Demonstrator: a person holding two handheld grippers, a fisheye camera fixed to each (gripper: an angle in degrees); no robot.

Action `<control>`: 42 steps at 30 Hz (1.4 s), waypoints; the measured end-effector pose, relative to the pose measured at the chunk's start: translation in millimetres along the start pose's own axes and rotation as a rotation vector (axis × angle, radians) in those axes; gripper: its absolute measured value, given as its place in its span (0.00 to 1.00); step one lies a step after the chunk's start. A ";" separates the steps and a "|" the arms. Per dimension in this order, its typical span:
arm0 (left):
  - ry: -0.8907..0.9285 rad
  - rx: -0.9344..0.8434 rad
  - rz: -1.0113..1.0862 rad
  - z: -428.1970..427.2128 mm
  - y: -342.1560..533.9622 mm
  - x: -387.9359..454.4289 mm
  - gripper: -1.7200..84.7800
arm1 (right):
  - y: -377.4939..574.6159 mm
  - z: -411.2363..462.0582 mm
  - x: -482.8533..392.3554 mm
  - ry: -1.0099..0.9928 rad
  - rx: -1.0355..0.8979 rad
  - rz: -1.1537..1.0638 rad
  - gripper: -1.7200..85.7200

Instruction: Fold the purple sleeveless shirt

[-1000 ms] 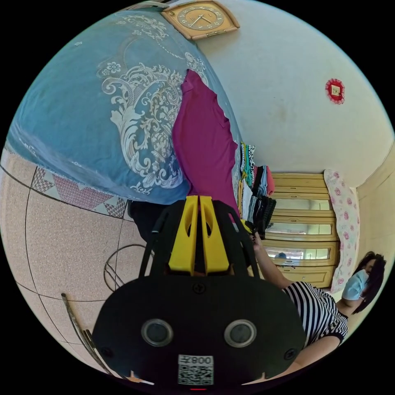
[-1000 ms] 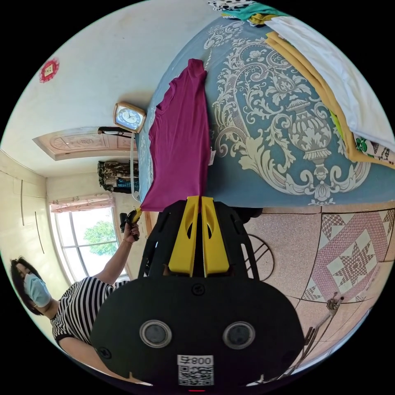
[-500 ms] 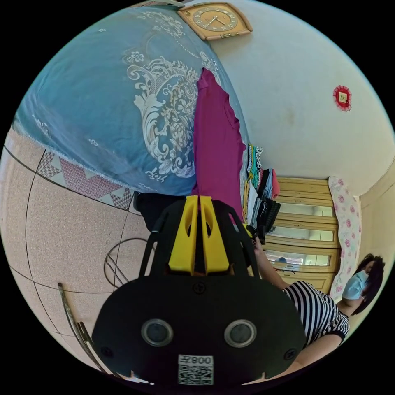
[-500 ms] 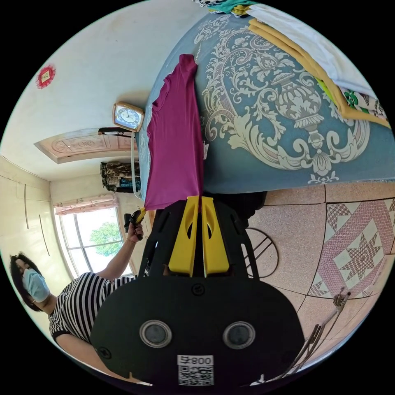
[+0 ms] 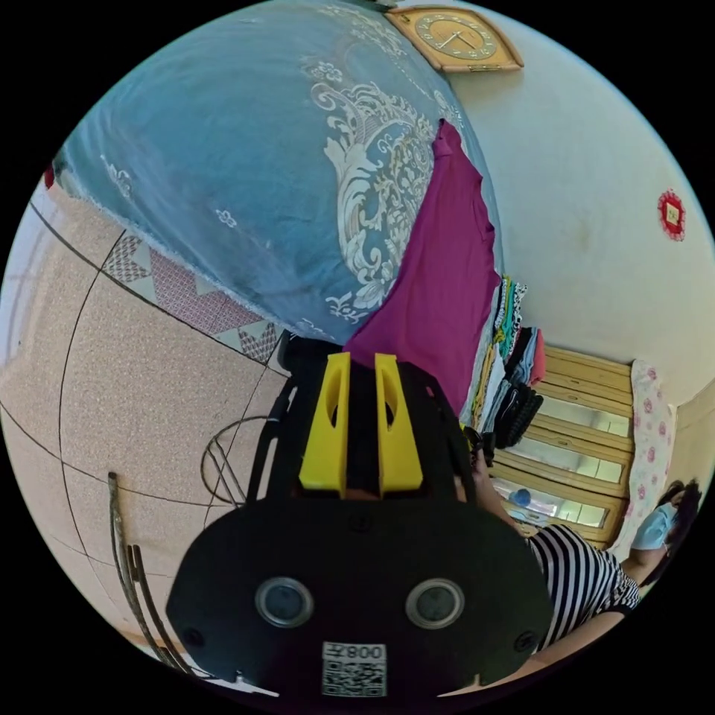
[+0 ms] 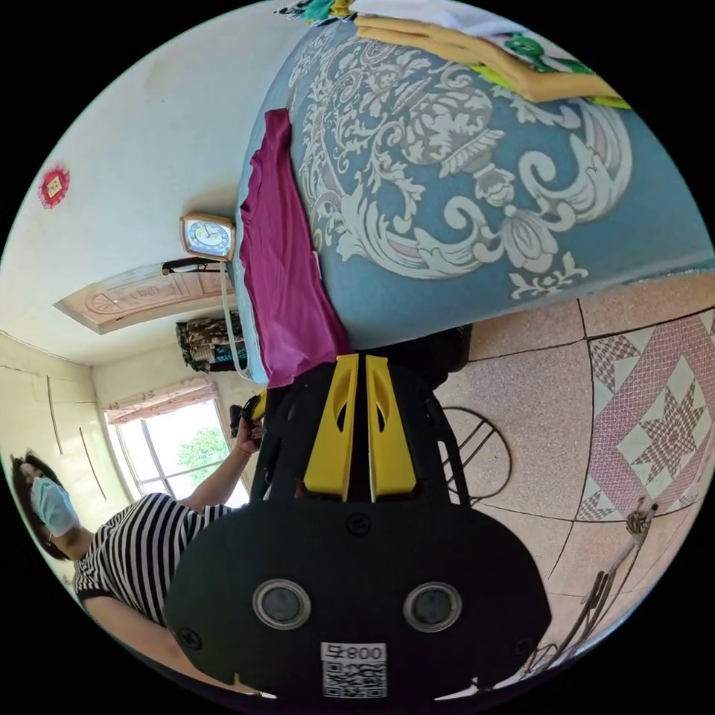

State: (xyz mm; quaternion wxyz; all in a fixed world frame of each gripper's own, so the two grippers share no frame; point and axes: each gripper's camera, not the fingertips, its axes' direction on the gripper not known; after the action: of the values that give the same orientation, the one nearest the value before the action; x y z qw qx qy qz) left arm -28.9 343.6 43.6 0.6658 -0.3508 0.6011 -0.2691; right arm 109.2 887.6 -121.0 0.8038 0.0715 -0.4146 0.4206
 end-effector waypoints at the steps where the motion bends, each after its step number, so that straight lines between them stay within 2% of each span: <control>1: -0.008 0.029 -0.013 0.4 -8.0 -8.7 0.09 | -1.8 -6.1 -2.6 -0.012 0.040 -0.017 0.04; 5: 0.002 0.073 0.061 15.4 -51.3 -5.7 0.09 | -37.2 -13.6 -33.1 -0.010 0.167 -0.113 0.05; 8: 0.010 0.009 0.232 57.0 -108.8 31.4 0.08 | -84.0 -2.9 -68.8 0.037 0.254 -0.205 0.06; 13: 0.033 -0.213 0.637 189.2 -211.2 136.2 0.09 | -164.5 27.0 -111.4 0.104 0.374 -0.276 0.07; 18: 0.066 -0.315 0.918 312.5 -279.7 214.8 0.11 | -228.9 49.7 -129.3 0.138 0.438 -0.289 0.09; 22: 0.004 -0.358 1.108 405.4 -327.4 261.0 0.12 | -259.4 64.4 -139.1 0.204 0.450 -0.314 0.10; 28: -0.122 -0.417 1.295 505.5 -378.9 295.7 0.14 | -276.1 89.8 -151.3 0.314 0.462 -0.330 0.11; 35: -0.302 -0.519 1.422 596.7 -419.2 295.7 0.15 | -291.0 114.5 -167.5 0.372 0.457 -0.373 0.11; 39: -0.435 -0.611 1.469 644.1 -437.0 283.2 0.12 | -297.8 125.9 -170.3 0.384 0.448 -0.376 0.10; 42: -0.506 -0.603 1.510 661.2 -448.1 274.2 0.07 | -305.1 132.3 -169.0 0.350 0.435 -0.383 0.10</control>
State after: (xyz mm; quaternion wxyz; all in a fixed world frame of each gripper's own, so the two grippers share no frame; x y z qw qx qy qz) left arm 689.9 -48.2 250.8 0.6589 -0.0677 0.5530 0.5053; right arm 202.2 528.0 -87.0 0.8931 0.2446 -0.1497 0.3466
